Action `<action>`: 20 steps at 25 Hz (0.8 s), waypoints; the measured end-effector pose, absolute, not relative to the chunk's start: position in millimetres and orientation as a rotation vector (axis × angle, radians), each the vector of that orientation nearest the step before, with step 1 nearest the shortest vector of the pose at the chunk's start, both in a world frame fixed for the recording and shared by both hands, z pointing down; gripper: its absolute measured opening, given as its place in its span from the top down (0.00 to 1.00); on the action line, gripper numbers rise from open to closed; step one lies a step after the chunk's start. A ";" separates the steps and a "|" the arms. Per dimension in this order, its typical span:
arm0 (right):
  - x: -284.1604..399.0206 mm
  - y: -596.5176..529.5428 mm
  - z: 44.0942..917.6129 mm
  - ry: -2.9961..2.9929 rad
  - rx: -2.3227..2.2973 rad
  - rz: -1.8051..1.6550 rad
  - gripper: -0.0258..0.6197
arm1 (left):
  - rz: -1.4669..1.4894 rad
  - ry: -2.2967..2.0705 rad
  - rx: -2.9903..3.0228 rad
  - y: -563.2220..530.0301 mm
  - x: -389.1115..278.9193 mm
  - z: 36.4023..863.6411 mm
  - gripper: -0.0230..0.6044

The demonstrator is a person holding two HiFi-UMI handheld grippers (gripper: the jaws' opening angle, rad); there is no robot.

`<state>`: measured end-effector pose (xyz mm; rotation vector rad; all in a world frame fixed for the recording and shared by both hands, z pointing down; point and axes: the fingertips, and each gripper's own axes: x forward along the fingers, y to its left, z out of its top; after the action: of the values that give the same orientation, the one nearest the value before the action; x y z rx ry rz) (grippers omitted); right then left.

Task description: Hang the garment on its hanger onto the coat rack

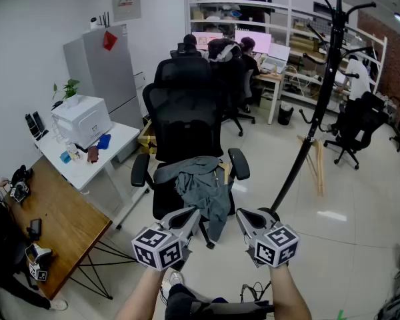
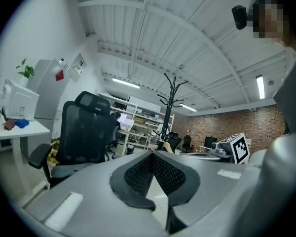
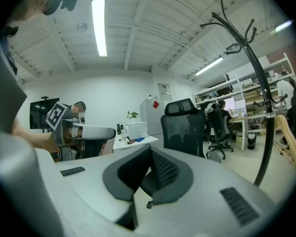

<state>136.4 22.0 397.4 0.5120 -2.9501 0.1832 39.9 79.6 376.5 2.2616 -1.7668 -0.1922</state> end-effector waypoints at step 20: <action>36.0 -97.0 422.4 -2.835 0.728 0.242 0.96 | -0.113 -1.559 2.321 -61.9 -67.8 423.4 0.97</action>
<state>36.0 -97.0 422.4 0.7281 -2.8347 0.2418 -67.8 -61.9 423.4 2.3211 -1.5594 -0.1135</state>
